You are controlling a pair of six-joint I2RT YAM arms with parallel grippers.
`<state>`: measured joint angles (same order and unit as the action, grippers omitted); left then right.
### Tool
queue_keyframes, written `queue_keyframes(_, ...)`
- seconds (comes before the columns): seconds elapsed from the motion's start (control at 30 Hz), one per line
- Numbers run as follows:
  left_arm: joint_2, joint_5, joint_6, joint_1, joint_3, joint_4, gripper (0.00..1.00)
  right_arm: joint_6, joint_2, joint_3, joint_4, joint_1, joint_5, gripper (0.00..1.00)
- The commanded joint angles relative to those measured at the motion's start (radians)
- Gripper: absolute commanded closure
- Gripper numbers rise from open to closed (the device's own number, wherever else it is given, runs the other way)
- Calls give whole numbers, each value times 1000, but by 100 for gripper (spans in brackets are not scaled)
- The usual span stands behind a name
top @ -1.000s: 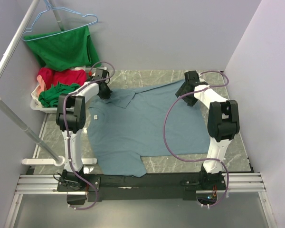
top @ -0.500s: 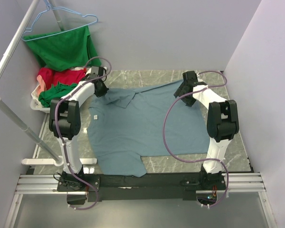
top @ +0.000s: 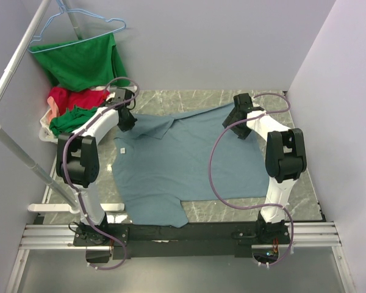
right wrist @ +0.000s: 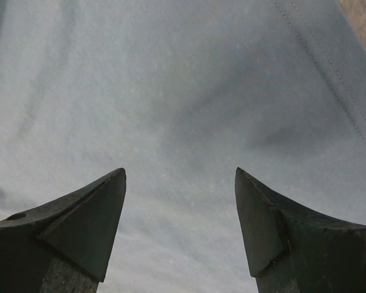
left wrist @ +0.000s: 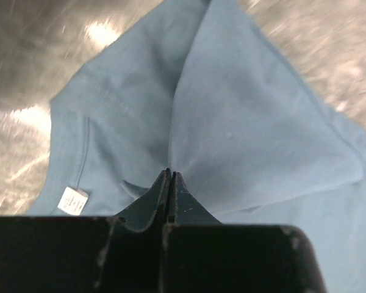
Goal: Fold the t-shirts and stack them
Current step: Fold the tshirt
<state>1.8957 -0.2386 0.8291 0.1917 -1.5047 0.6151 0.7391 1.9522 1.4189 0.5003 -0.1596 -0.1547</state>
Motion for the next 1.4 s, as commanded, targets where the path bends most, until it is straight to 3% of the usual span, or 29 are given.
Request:
queue_keyframes(0.0, -8, -24, 73, 5, 34, 55, 99, 6, -52, 3, -16, -9, -8, 21)
queue_keyframes(0.3, 78, -31, 108, 5, 23, 22, 99, -3, -47, 9, -17, -9, -6, 22)
queue_keyframes(0.4, 75, -51, 96, 3, 14, 21, 87, -4, -45, 5, -20, -11, 0, 21)
queue_keyframes(0.43, 71, -63, 91, 5, 12, 20, 79, -6, -45, 3, -19, -9, 0, 21)
queue_keyframes(0.63, -1, -93, 71, 5, 63, -12, 65, -6, -50, -8, -25, -9, 4, 21)
queue_keyframes(1.03, -165, -12, -1, 9, 214, -64, 65, -6, -55, -8, -19, -14, 1, 21)
queue_keyframes(1.37, -172, 98, -97, 18, 325, -172, 66, -6, -45, 2, -9, -26, -11, 21)
